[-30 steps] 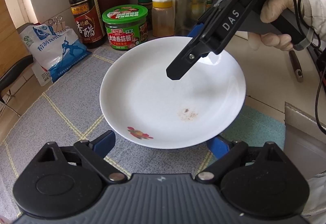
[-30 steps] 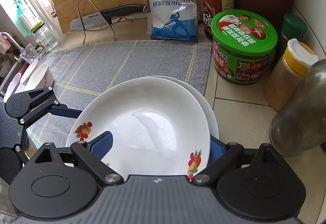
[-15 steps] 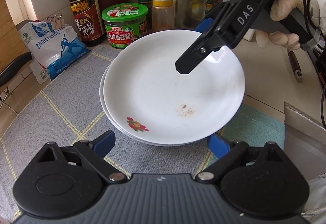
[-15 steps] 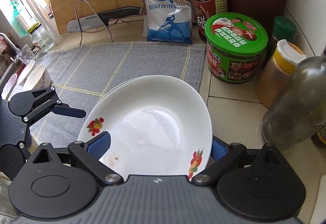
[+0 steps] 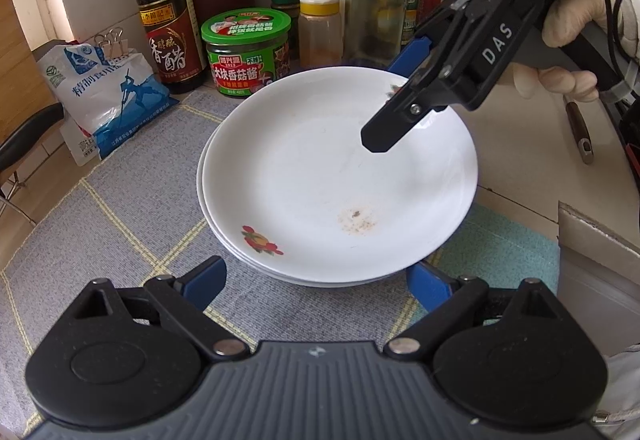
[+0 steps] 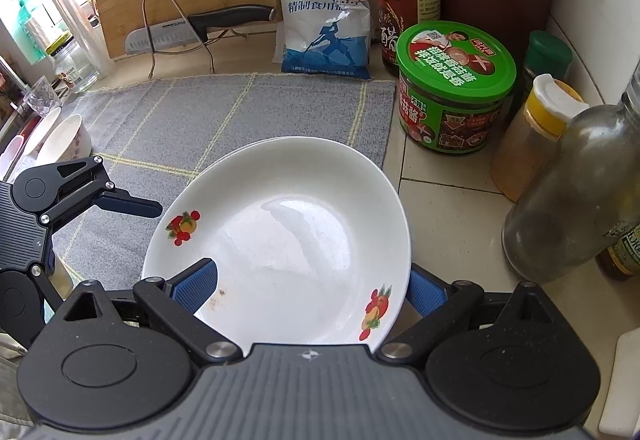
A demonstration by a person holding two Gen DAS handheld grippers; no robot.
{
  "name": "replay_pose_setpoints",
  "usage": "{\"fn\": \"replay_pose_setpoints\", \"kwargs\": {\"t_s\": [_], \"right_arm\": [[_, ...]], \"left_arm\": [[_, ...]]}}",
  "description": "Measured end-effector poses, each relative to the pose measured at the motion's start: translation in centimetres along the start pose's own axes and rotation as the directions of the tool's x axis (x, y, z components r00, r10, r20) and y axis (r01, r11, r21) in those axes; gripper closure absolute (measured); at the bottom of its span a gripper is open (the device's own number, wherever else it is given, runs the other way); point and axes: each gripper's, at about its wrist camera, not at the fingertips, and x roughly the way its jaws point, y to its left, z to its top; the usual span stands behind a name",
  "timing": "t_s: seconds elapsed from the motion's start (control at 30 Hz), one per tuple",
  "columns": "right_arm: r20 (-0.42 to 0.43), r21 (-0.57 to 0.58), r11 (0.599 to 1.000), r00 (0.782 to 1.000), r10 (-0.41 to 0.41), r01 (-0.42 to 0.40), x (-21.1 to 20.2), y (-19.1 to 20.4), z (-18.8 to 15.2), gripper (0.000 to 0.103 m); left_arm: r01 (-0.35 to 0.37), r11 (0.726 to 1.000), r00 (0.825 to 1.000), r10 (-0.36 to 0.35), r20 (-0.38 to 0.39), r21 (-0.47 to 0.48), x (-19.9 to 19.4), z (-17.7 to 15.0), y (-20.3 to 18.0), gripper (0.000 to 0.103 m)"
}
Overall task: Organize plates and bowls
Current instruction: 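Open the right tool and withdraw it from the stack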
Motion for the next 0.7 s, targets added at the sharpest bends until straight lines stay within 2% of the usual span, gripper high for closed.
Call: {"fn": "replay_pose_setpoints", "kwargs": {"t_s": [0.4,0.7], "right_arm": [[-0.008,-0.037,0.999,0.999,-0.038,0.037,0.0,0.6,-0.7,0.0],[0.056,-0.061,0.996,0.996,-0.064,0.068,-1.0,2.2,-1.1,0.0]], "left_arm": [[-0.003,1.0,1.0,0.003,0.005,0.0,0.0,-0.1,-0.1,0.006],[-0.017,0.999,0.999,0.018,0.03,-0.044,-0.9,-0.3,0.0,0.003]]}}
